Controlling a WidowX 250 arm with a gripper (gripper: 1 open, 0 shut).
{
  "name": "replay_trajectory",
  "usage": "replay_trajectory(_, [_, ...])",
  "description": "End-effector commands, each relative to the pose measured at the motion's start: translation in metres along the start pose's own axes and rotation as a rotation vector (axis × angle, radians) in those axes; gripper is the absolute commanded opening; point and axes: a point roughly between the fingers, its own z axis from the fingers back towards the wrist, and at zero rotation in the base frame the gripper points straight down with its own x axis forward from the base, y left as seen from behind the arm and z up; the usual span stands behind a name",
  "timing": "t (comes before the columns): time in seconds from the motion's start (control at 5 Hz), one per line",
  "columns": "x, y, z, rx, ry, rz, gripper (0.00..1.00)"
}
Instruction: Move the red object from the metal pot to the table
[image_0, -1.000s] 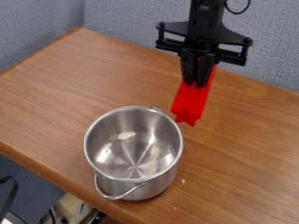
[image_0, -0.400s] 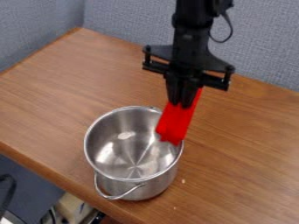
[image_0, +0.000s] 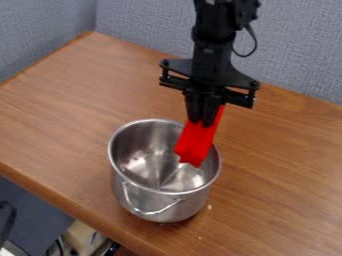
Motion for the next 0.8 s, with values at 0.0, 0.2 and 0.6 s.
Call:
replay_trajectory(0.0, [0.004,0.006,-0.005,0.017,-0.017,0.011,0.0])
replay_trajectory(0.2, [0.003,0.024,-0.001,0.033,-0.018,0.028,0.0])
replay_trajectory(0.6, [0.002,0.06,-0.001,0.03,-0.016,0.113,0.0])
